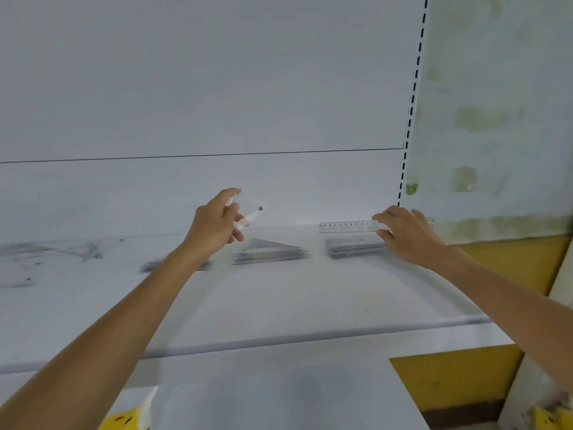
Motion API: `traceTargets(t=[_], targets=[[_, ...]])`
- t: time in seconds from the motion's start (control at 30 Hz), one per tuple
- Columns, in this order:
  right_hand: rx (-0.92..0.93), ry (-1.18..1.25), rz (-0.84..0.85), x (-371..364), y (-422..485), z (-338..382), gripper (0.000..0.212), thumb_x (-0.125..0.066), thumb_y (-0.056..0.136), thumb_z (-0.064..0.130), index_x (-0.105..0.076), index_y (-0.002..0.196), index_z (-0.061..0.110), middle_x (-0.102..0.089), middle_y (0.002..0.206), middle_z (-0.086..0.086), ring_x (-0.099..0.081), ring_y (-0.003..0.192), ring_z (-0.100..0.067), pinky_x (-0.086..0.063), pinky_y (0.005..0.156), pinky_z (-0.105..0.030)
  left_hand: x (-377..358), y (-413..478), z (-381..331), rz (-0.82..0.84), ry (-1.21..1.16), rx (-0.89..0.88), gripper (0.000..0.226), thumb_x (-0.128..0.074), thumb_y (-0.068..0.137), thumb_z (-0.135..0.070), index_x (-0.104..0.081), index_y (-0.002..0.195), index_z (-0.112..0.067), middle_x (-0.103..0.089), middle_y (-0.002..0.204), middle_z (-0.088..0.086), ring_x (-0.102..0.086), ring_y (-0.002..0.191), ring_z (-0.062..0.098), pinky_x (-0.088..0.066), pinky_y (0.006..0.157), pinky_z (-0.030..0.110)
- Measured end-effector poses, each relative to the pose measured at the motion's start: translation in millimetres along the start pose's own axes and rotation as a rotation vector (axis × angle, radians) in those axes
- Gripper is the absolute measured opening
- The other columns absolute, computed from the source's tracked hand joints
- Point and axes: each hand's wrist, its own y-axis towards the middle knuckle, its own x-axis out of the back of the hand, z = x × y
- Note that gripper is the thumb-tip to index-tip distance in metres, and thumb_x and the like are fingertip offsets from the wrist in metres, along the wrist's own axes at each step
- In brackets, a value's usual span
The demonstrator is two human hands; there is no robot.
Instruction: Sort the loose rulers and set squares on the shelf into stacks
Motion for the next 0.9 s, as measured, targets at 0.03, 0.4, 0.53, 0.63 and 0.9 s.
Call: traceTargets(t=[0.03,0.4,0.53,0.63,0.9], targets=[[-0.005,0.02,0.003,-1.0,-0.2,-0.8,0.036,-0.043,0.096,0.02,-0.049,0.131,0.015,-0.05,0.13,-0.005,-0.045,0.122,-0.022,-0.021,0.109,-0.043,0.1,0.1,0.7,0.007,0.037,0.021,0.037,-0.033,0.099,-0.019,-0.041,0.134,-0.026,-0.065,0.082,-0.001,-0.058,0.051,0.01,-0.047,0.051,0.018],[0.045,0.105,0.054,-4.4,-5.4,-11.5,0.035,-0.046,0.094,0.015,-0.052,0.129,0.014,-0.052,0.127,-0.005,-0.049,0.116,-0.023,-0.028,0.102,-0.037,-5.5,-18.7,-3.9,0.087,0.211,-0.011,0.054,-0.066,0.082,-0.028,-0.04,0.129,-0.039,-0.056,0.093,-0.001,-0.058,0.073,0.019,-0.05,0.069,0.029],[0.053,0.124,0.107,-6.4,-7.7,-14.4,0.033,-0.042,0.094,0.01,-0.057,0.123,0.016,-0.053,0.124,-0.004,-0.046,0.119,-0.021,-0.034,0.1,-0.035,-9.1,-23.4,-12.2,0.042,0.361,-0.085,0.05,-0.068,0.079,-0.036,-0.049,0.125,-0.032,-0.047,0.118,0.003,-0.05,0.106,0.018,-0.039,0.085,0.025],[0.051,0.171,0.108,-5.9,-9.8,-15.4,0.031,-0.041,0.095,0.01,-0.061,0.117,0.015,-0.056,0.12,-0.005,-0.048,0.115,-0.022,-0.038,0.098,-0.035,-6.3,-24.7,-16.0,-0.034,0.428,-0.101,0.052,-0.067,0.078,-0.043,-0.05,0.126,-0.028,-0.045,0.121,0.0,-0.044,0.115,0.019,-0.038,0.093,0.03],[0.022,0.182,0.108,-2.8,-15.0,-11.6,0.033,-0.037,0.097,0.01,-0.058,0.122,0.015,-0.052,0.124,-0.007,-0.046,0.116,-0.023,-0.04,0.096,-0.038,-7.7,-30.5,-17.3,0.001,0.316,-0.152,0.043,-0.063,0.085,-0.028,-0.045,0.124,-0.034,-0.049,0.12,-0.002,-0.052,0.092,0.01,-0.04,0.079,0.022]])
